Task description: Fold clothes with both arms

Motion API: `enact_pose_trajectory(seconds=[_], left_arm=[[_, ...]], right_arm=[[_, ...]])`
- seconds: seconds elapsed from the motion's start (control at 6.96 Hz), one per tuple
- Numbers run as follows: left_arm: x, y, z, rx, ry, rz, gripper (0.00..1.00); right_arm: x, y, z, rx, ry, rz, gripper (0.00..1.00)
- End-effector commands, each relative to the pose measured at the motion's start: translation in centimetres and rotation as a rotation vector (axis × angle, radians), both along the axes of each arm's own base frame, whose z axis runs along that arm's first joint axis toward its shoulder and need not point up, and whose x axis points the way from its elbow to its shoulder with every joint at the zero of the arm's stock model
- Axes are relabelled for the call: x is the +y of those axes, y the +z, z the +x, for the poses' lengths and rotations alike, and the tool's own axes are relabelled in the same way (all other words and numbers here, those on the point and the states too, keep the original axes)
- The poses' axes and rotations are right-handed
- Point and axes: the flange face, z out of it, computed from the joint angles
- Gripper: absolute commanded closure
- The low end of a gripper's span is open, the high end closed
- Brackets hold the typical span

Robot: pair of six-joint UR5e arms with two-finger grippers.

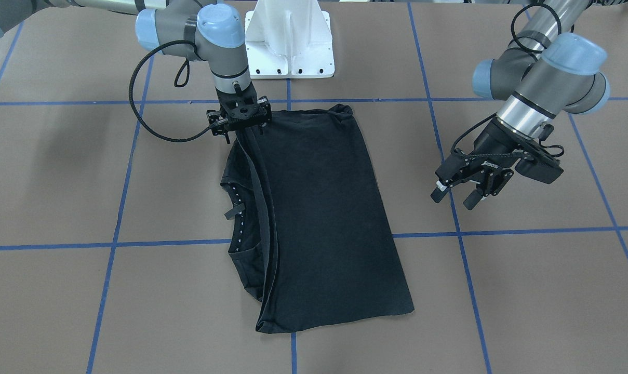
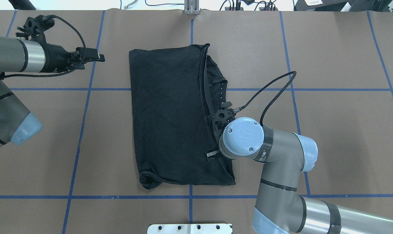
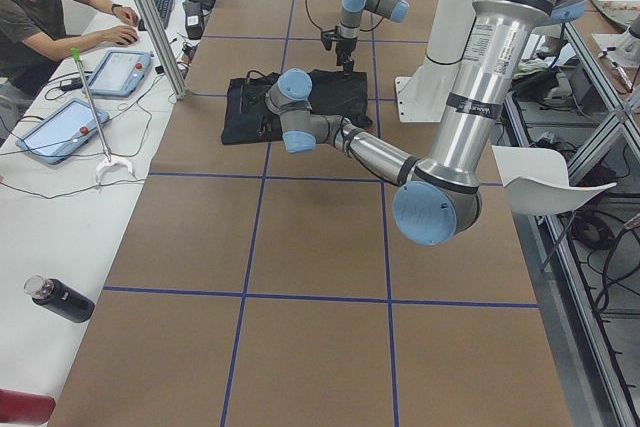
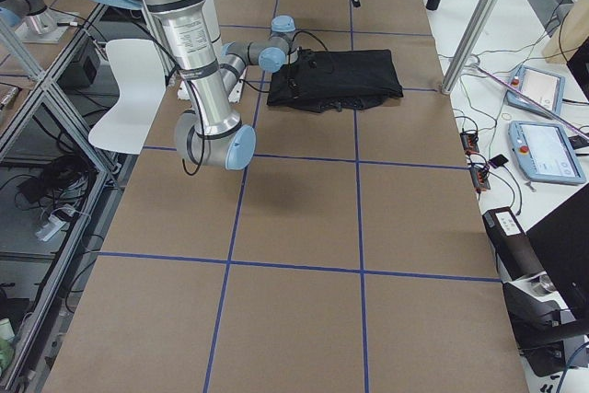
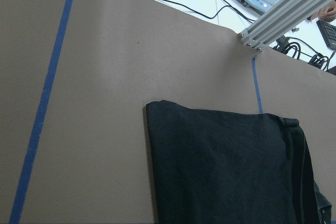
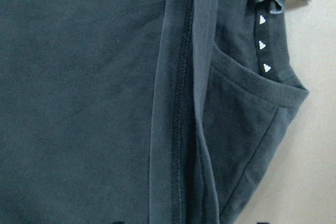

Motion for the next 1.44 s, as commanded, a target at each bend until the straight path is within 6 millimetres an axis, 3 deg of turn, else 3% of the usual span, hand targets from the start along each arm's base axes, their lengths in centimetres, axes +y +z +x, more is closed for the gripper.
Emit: enact_pose_trajectory(seconds=[0.0,0.14,0.57,0.72,1.29], left_arm=[[0.0,0.0,0.0,0.000,0.000,-0.001,0.00],[0.0,0.0,0.0,0.000,0.000,-0.001,0.00],[-0.1,0.3,0.1,-0.003,0.000,-0.007,0.00],[-0.1,0.2,0.1,-0.002,-0.002,-0.006,0.00],[0.0,0.1,0.2,0.001,0.000,-0.007,0.00]], right_arm=[[0.9,0.3,-0.6,0.003,-0.025,-0.014,0.43],[1.1,0.5,-0.7,0.006,-0.030,-0.015,0.49],[1.8,1.2,-1.0,0.018,-0.041,-0.019,0.52],[1.8,1.5,-1.0,0.021,-0.042,-0.019,0.58],[-0.2,1.7,0.3,0.020,-0.018,-0.038,0.64]])
